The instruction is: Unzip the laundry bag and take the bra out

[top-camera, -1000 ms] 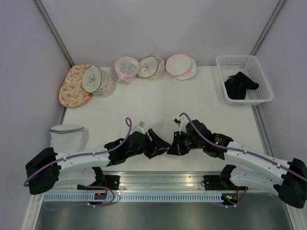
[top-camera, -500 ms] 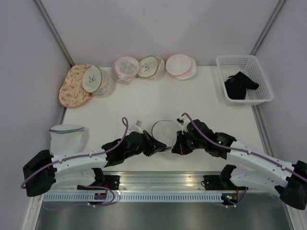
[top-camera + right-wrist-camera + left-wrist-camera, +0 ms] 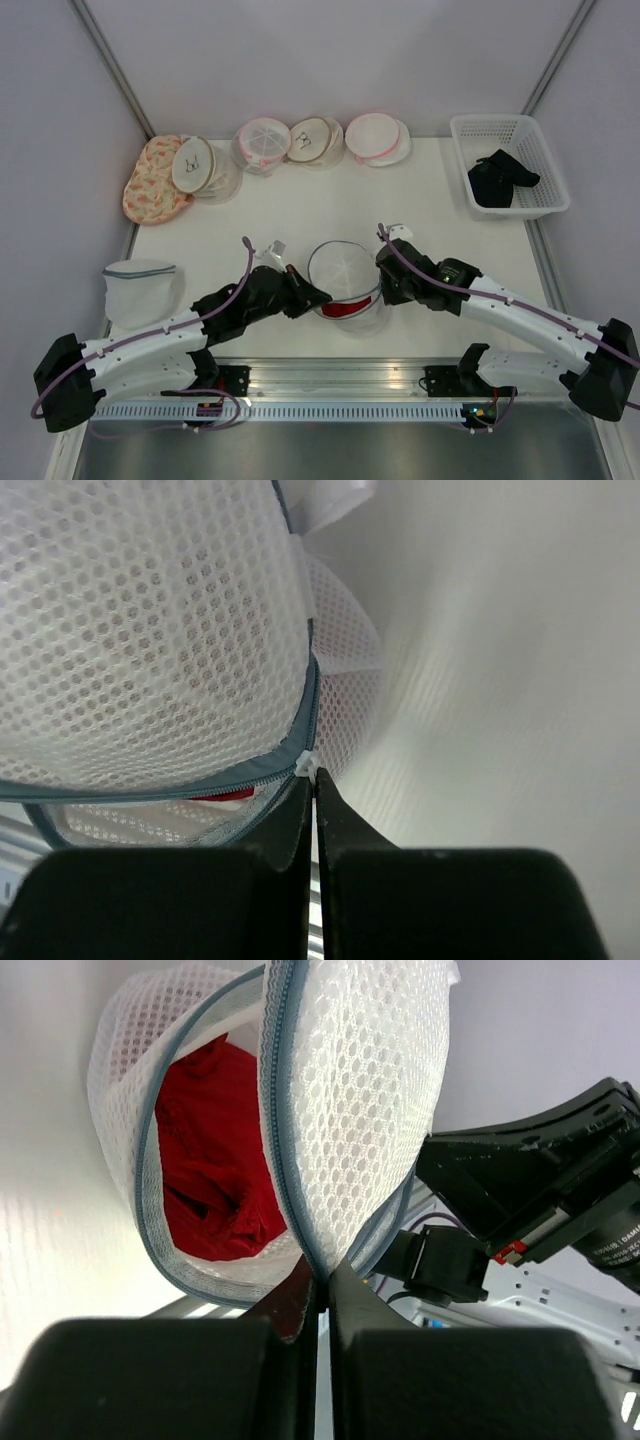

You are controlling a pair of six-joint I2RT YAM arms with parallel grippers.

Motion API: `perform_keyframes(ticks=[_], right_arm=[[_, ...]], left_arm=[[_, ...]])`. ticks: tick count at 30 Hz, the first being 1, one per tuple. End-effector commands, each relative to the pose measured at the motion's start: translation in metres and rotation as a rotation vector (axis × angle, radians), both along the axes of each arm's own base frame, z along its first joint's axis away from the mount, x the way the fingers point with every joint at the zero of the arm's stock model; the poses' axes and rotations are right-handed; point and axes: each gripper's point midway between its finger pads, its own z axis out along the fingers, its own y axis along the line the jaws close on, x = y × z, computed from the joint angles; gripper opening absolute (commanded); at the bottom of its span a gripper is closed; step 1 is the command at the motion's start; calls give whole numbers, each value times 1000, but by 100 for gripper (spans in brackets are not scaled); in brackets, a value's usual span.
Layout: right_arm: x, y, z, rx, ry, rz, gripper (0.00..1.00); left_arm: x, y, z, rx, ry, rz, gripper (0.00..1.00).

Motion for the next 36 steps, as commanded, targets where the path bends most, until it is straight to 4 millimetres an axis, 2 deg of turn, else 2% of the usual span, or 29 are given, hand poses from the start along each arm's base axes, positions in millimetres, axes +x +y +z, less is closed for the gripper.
perform_keyframes(ticks=[1,2,4,5,7,8,9,10,11,12,13,14,16,17,20,22,27,29,36], right_arm=[[24,-30,13,-145,-98,-110,0],[25,-30,11,-163,-99,-109,0],[31,-33,13,-184,-123,-129,1],[34,-35,12,-198,-131,-138,1],[40,-41,13,-223,-164,-170,0],[42,-41,14,-227,-175,-177,0],[45,-41,16,-222,-191,-179,0],[47,-41,18,-217,-207,-188,0],[51,-39,21,-200,-226,-198,0],[53,-40,24,-198,-239,-206,1],[55,-43,27,-204,-259,-226,6],[56,-46,32,-207,-268,-237,40],[56,-48,40,-195,-281,-251,60],[55,-50,45,-191,-285,-258,74],[48,-52,63,-133,-297,-245,85],[41,-49,79,-62,-308,-216,87],[13,-6,108,161,-272,57,88],[10,4,116,195,-280,113,88],[15,30,116,180,-297,261,86]], left_arm=[[11,7,24,70,-131,-74,2],[24,13,35,82,-172,-58,2],[28,13,47,74,-206,-114,2],[35,12,62,57,-229,-120,2],[48,15,69,55,-237,-135,2],[54,13,84,38,-261,-140,2],[55,8,83,47,-251,-169,2],[58,3,95,33,-263,-178,2],[58,0,99,25,-261,-187,2],[58,-5,97,15,-236,-205,2],[58,-8,105,-2,-239,-208,2],[59,-10,108,-18,-238,-211,2],[59,-12,113,-46,-223,-200,2],[60,-12,116,-55,-223,-191,2],[61,-10,125,-79,-226,-159,2],[63,-10,130,-95,-232,-146,2],[66,-19,132,-124,-201,-157,2],[68,-24,130,-133,-186,-164,2],[71,-35,140,-164,-180,-192,2]])
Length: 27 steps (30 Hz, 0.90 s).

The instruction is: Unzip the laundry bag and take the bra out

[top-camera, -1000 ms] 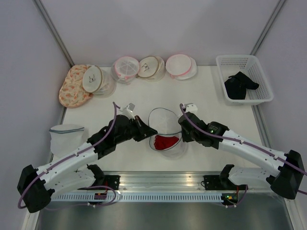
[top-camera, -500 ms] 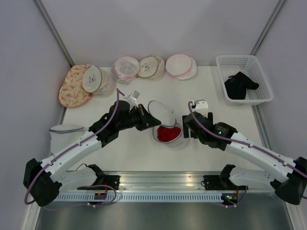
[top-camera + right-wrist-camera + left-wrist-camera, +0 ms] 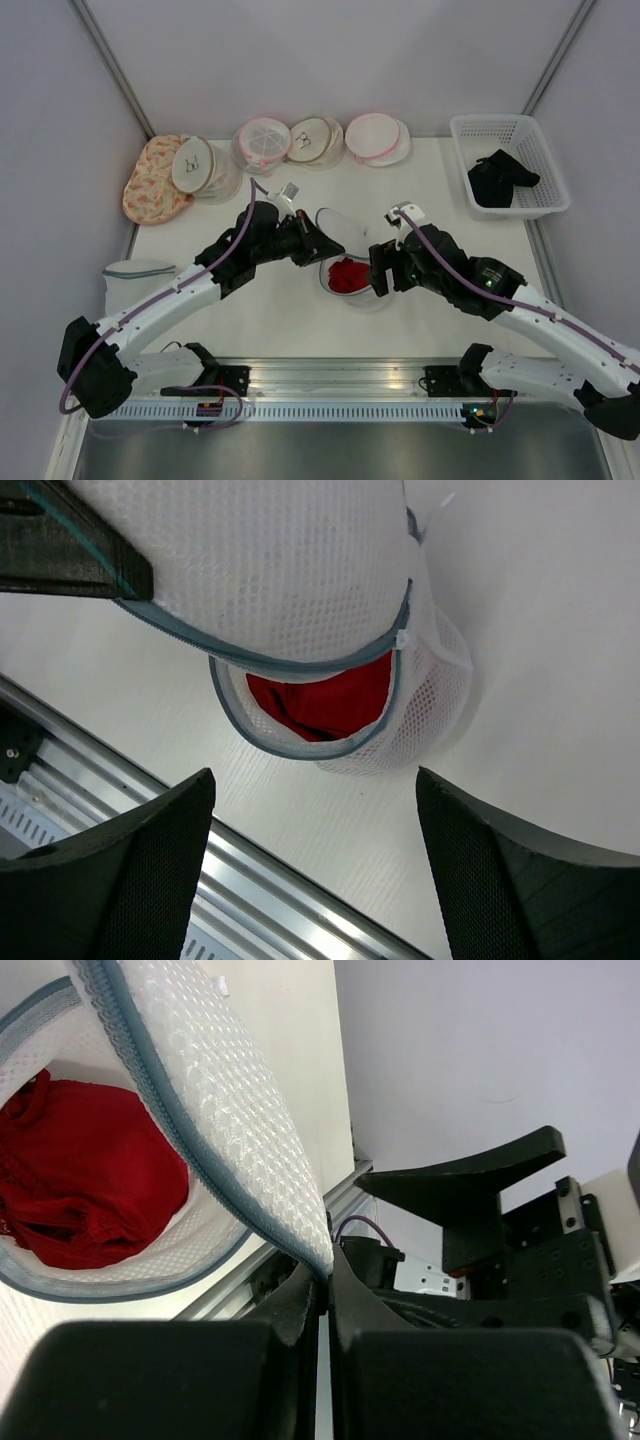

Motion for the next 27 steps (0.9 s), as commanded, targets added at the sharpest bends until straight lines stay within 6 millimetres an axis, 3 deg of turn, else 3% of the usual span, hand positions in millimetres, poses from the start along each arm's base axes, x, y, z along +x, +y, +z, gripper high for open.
perform_keyframes(ticks=[1,9,11,12,14,15,16,19,20,21,23,25,26,27], right_arm=[[3,24,17,21,-58,125,85],[24,38,16,-64,-120,119,80],[34,38,18,-92,-158,89,71],[38,38,23,-91,-176,73,65],[50,33,24,-122,-207,15,32],[54,30,27,-128,-224,-12,5],[57,27,28,-128,-233,-41,0],[61,13,30,-137,-258,-116,0],[61,10,31,-129,-260,-136,0],[60,6,26,-138,-255,-147,1],[57,-2,25,-130,-254,-171,0],[54,-11,21,-128,-247,-204,0],[52,-13,17,-120,-234,-219,1],[51,-16,15,-117,-229,-234,0]], left_arm=[[1,-12,41,-102,-46,-34,2],[-4,-25,33,-95,-7,-85,2],[-8,-30,33,-94,-1,-111,2],[-11,-34,31,-90,3,-125,2],[-14,-38,25,-81,14,-146,2],[-17,-39,24,-80,15,-154,2],[-18,-39,23,-77,15,-157,2],[-19,-34,23,-75,0,-138,4],[-19,-31,21,-69,-2,-126,8],[-18,-28,20,-65,-9,-112,20],[-17,-20,18,-56,-24,-69,23],[-13,-14,15,-35,-33,-30,40],[-14,-9,13,-24,-35,-17,62],[-13,-5,12,-16,-39,2,71]])
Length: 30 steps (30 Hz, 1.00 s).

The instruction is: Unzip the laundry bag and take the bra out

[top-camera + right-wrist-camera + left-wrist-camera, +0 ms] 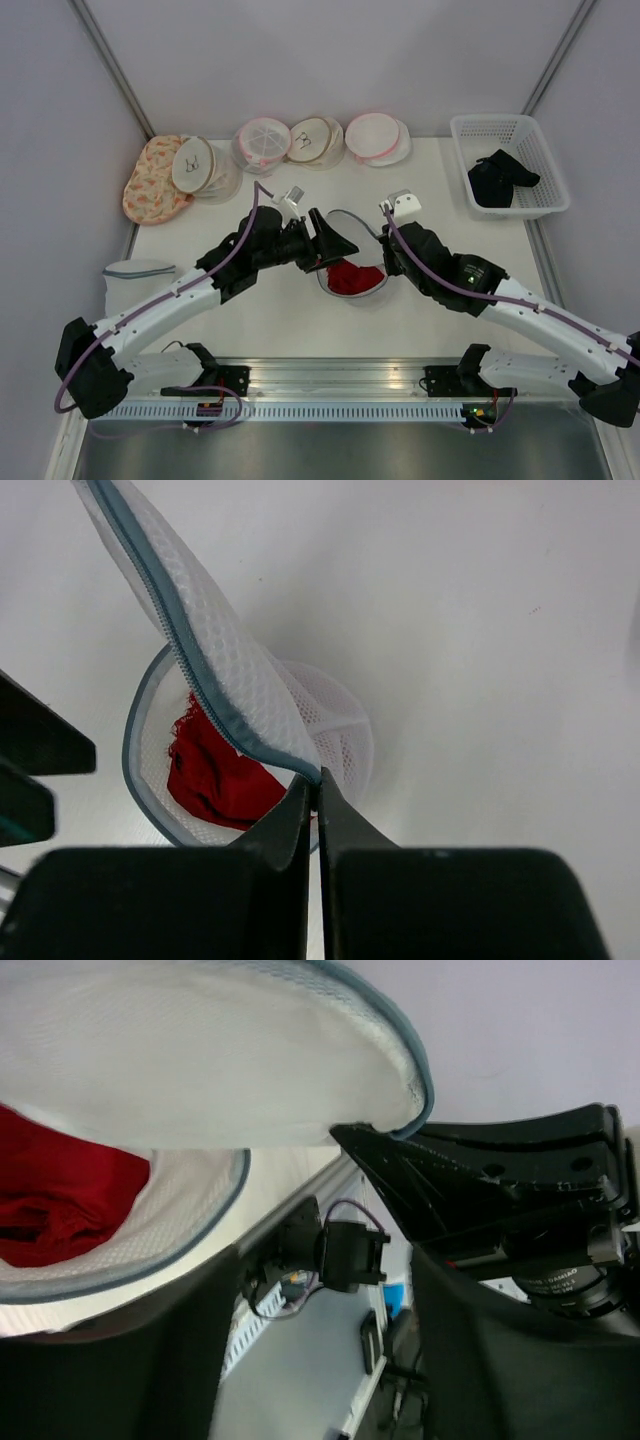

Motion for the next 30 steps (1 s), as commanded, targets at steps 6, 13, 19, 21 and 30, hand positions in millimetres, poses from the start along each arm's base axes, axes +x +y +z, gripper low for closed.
perform_keyframes(ticks=[6,13,19,21,30], right_arm=[[-7,-28,-4,144,-6,-186,0],[-19,-27,-10,355,47,-252,0],[-29,-24,-12,412,83,-228,0],[-30,-29,-13,414,82,-248,0],[-37,-100,-12,465,33,-597,0]], left_arm=[[16,45,-30,112,-91,225,96],[29,45,-92,265,-99,218,94],[44,30,-107,301,-113,193,83],[46,27,-109,307,-116,185,69],[37,26,-128,331,-77,140,2]])
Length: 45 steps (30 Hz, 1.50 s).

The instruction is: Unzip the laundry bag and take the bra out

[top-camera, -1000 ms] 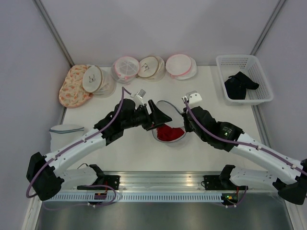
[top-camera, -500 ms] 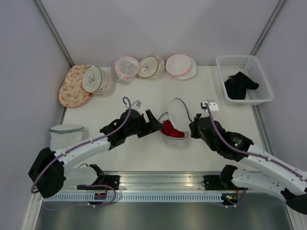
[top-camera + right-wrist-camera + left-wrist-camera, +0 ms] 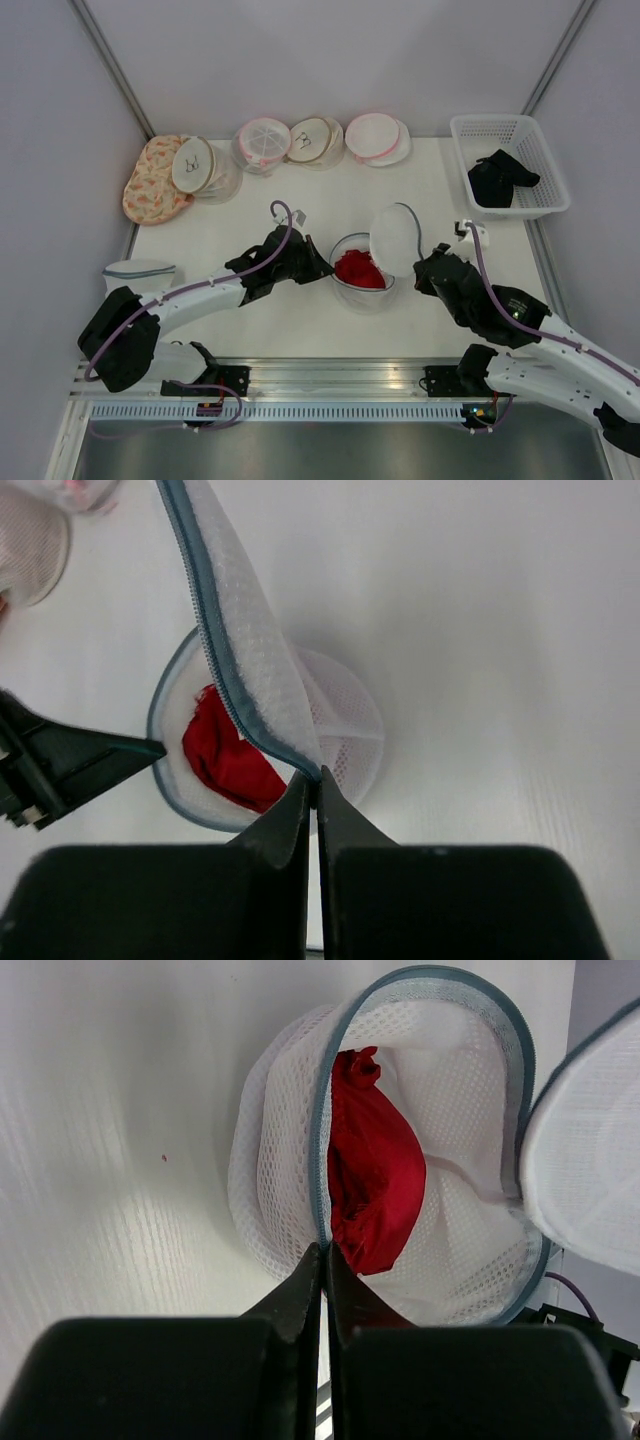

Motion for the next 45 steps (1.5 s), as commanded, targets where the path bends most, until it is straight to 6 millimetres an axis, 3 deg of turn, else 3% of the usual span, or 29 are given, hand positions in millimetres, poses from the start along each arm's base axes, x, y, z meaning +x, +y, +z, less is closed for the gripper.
perform_keyframes(ticks=[1,3,4,5,7,8,10,11,13,14,17,18,22,23,28,34,39,42,44,45], right_arm=[[-1,-56,6,10,-22,-292,0],[-9,-78,0,-40,3,-369,4],[-11,-85,-2,-64,10,-392,19],[-15,-92,-3,-100,23,-404,49],[-16,-90,-6,-145,46,-372,63],[-14,-76,-6,-111,57,-324,72],[-12,-56,-8,-123,57,-196,74],[-9,-34,-1,-36,44,-126,74],[-8,-22,2,-54,25,-46,76],[-7,4,10,13,6,58,76],[-5,38,16,20,-23,215,74],[-6,55,5,2,19,280,74],[0,105,0,57,5,432,70],[3,113,-9,38,15,455,69],[18,145,-28,21,13,540,65],[28,172,-69,-11,116,635,61],[17,171,-113,-80,237,681,62],[3,178,-125,-44,283,753,63],[-3,183,-133,-16,311,778,60],[-6,184,-137,-10,325,790,52]], left_arm=[[1,-8,16,-37,-56,-34,2],[-3,-1,21,-46,-71,-25,2],[-4,1,24,-47,-77,-20,2],[-5,5,27,-48,-86,-14,2],[-9,15,38,-48,-114,6,2],[-10,17,41,-49,-119,8,2],[-15,21,51,-62,-139,0,2],[-17,21,53,-68,-137,-9,2],[-21,21,57,-78,-141,-20,2],[-24,20,59,-87,-139,-32,2],[-28,20,59,-94,-138,-47,2],[-30,19,58,-94,-133,-57,2],[-36,18,54,-103,-114,-70,2],[-39,19,55,-108,-114,-73,2],[-45,24,62,-131,-129,-71,2],[-47,28,64,-137,-134,-61,2],[-49,30,59,-135,-124,-54,2],[-48,31,56,-129,-123,-48,2],[-48,31,54,-127,-117,-44,2],[-48,31,53,-127,-115,-43,2]])
